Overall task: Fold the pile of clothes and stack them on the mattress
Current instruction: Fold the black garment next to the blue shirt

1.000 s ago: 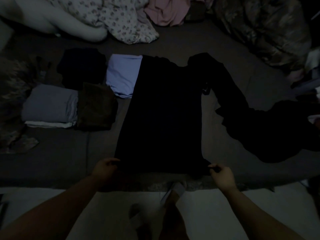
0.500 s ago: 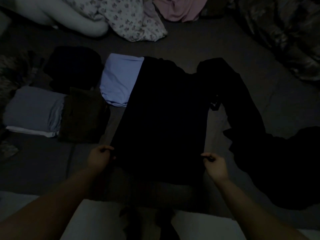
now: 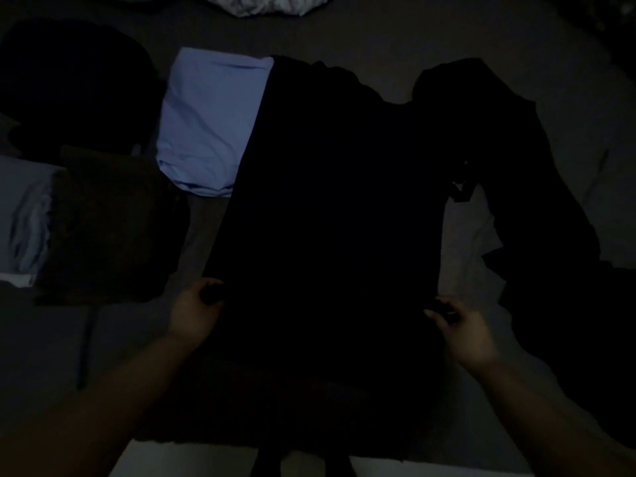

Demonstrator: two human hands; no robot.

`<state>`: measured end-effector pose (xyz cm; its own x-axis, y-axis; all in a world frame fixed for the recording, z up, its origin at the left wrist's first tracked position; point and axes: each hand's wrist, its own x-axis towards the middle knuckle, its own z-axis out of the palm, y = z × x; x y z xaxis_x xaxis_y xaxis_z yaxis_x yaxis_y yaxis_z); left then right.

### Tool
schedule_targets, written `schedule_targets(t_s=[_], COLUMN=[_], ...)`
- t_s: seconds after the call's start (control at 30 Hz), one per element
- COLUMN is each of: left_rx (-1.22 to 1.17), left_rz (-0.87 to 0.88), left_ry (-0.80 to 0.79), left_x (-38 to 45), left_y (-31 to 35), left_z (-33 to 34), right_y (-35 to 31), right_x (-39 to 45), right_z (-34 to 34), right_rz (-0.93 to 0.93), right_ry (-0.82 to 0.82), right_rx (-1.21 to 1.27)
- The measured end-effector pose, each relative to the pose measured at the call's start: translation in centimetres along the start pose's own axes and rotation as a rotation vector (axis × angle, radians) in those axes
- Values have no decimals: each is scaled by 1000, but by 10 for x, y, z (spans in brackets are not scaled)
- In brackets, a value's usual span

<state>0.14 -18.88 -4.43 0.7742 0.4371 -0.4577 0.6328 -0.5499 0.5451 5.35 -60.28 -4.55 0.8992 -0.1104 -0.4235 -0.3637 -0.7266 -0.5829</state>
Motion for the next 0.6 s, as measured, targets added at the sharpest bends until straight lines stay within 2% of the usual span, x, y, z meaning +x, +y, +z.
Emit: schedule_targets(t_s=[0.1, 0.2, 0.33, 0.47, 0.53, 0.6], left_rx=[-17, -20, -103, -221, -237, -174], left_rz=[-2, 48, 112, 167, 148, 126], left_ry=[46, 24, -34, -33, -47, -118], left_x=[11, 21, 48, 86, 93, 90], left_y=[-3, 6, 47, 85, 93, 84], left_z=[1, -5, -32, -42, -30, -8], right_y=[-5, -15, -32, -48, -41, -21], right_x=[5, 11, 30, 65, 83, 92], right_z=[7, 6, -6, -20, -17, -3], right_rz=[47, 69, 55, 81, 144, 223], right_ry=[70, 84, 79, 187, 174, 70], right_rx=[70, 225, 359, 491, 497, 400])
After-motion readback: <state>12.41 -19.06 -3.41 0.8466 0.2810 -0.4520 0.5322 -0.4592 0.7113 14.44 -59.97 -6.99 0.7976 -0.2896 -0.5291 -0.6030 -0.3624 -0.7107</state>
